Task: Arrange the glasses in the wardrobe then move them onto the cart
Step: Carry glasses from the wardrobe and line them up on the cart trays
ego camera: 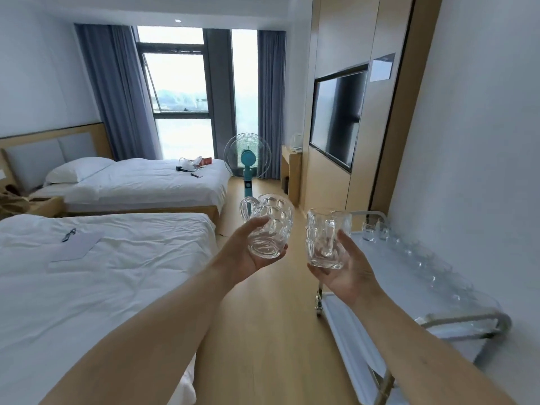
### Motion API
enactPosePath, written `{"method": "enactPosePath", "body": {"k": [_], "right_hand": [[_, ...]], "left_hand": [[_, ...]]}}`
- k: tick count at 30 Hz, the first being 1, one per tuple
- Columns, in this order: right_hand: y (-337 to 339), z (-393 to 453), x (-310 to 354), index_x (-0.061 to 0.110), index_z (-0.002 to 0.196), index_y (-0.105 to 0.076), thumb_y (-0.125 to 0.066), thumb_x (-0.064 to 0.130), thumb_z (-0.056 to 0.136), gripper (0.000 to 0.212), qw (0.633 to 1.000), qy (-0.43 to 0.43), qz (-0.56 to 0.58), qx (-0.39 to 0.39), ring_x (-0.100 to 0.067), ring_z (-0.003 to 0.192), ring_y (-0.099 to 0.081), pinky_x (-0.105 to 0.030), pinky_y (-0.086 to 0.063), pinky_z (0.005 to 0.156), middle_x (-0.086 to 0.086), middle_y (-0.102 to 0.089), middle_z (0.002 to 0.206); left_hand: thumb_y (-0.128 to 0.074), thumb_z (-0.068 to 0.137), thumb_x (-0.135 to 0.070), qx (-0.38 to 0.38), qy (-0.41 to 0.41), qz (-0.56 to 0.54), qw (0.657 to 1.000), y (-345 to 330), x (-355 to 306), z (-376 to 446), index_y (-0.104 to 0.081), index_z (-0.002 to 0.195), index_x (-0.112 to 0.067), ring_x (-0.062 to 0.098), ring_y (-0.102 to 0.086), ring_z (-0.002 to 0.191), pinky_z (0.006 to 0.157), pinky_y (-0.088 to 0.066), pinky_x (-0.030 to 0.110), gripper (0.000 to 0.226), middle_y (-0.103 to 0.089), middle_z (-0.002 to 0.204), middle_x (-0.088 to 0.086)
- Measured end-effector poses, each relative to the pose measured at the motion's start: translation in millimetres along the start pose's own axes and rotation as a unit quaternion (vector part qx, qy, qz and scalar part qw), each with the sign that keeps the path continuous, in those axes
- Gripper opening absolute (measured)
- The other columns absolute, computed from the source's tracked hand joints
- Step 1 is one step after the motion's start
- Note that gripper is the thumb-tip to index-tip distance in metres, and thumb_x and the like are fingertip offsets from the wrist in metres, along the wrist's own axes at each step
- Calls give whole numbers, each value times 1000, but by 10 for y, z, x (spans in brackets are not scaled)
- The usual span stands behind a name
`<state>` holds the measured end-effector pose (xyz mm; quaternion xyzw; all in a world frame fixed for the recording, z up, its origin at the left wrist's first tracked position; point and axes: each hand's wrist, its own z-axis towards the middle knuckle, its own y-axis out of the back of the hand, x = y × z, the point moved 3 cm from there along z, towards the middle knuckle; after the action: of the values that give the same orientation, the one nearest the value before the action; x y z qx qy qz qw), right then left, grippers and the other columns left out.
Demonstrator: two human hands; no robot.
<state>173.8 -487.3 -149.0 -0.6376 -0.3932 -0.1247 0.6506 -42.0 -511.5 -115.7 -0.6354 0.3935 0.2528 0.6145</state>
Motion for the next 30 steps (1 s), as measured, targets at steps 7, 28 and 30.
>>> {"method": "enactPosePath", "body": {"k": [7,28,30], "right_hand": [[37,446,-103,19,110,-72,-98,40,49,70,999,32,2,-8,-32,99,-67,-51,-52,97,-13,-70,109],[1292,2475,922,20,97,-71,-92,25,62,42,997,48,10,-56,-28,98,-60,-41,-49,91,-12,-63,113],[1440,2683,1078,18,99,-72,-96,27,57,50,997,54,5,-59,-31,104,-62,-45,-48,96,-13,-66,114]], "left_hand": [[-82,67,-69,74,31,-77,994,365,-145,693,-61,136,-2,42,-53,131,111,-41,57,97,-57,141,25],[-81,80,-35,77,106,7,991,179,211,3499,-67,126,-14,41,-69,110,90,-55,56,53,-68,125,21],[-80,78,-34,71,109,32,991,91,238,3780,-57,136,-17,43,-66,115,97,-51,61,64,-66,128,23]]}}
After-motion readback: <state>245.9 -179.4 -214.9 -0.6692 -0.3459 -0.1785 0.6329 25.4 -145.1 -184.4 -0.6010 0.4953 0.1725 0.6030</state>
